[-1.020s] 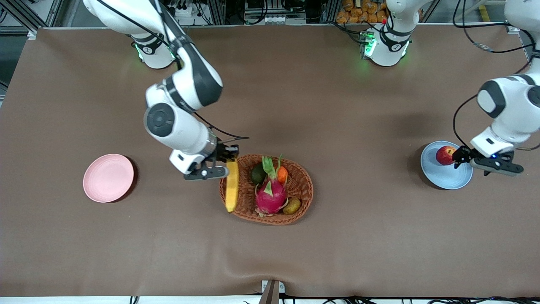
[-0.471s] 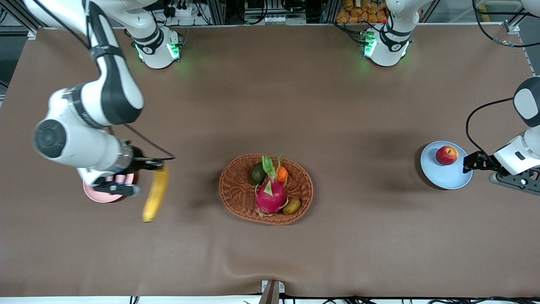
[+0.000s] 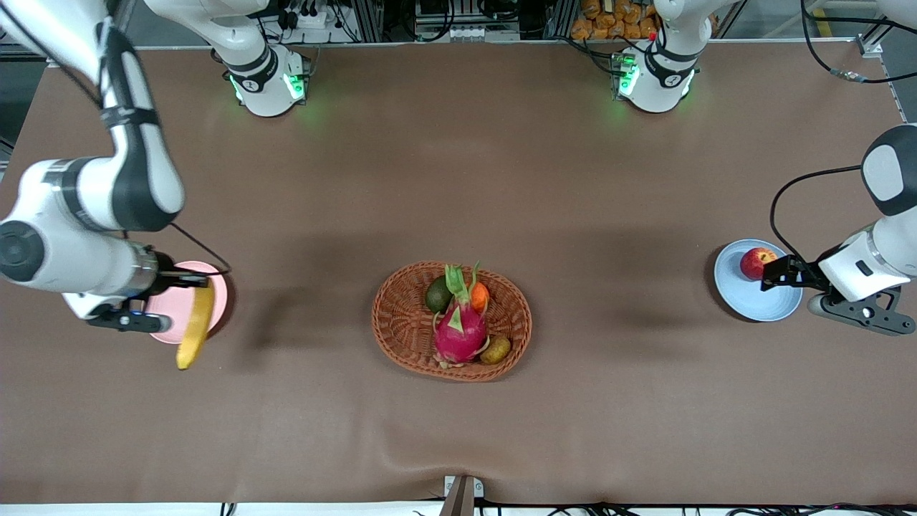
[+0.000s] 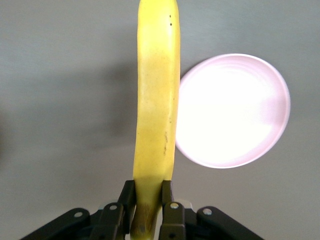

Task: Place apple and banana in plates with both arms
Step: 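Carry the banana to the pink plate with the right gripper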

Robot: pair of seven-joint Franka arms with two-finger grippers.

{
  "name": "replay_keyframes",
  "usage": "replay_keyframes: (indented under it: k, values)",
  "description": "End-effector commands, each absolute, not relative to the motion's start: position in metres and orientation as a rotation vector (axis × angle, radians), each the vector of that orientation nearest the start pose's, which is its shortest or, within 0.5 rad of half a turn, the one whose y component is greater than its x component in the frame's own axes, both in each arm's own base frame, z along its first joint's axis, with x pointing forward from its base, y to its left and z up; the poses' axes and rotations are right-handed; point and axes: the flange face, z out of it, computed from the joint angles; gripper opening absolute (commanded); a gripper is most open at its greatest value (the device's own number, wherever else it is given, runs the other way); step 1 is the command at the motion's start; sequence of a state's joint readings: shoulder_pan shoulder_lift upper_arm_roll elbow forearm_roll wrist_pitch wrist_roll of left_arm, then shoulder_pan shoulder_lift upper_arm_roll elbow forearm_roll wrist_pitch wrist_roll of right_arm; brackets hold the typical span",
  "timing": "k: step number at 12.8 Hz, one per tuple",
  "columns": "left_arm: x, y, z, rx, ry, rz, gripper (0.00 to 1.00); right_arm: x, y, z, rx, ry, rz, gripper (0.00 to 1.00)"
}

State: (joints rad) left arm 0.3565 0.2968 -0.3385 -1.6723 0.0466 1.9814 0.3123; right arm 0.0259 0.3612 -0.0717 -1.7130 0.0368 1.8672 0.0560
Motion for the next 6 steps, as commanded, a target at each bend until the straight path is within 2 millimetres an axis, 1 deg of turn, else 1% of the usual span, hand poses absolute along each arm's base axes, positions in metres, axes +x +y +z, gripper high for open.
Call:
replay_keyframes:
  k: [1, 2, 4, 6]
  values:
    - [0.637, 0.031, 0.483, -3.147, 0.392, -0.091, 1.0, 0.595, -0.061, 0.351, -3.101, 0.146, 0.342, 0.0]
    - [0.641, 0.033, 0.495, -3.188, 0.338, -0.14, 1.0, 0.587, -0.067, 0.341, -3.098, 0.15, 0.347, 0.0]
    - [0.64, 0.029, 0.512, -3.23, 0.312, -0.145, 1.0, 0.571, -0.077, 0.317, -3.093, 0.111, 0.345, 0.0]
    - [0.63, 0.025, 0.543, -3.246, 0.309, -0.177, 1.0, 0.567, -0.084, 0.305, -3.092, 0.074, 0.327, 0.0]
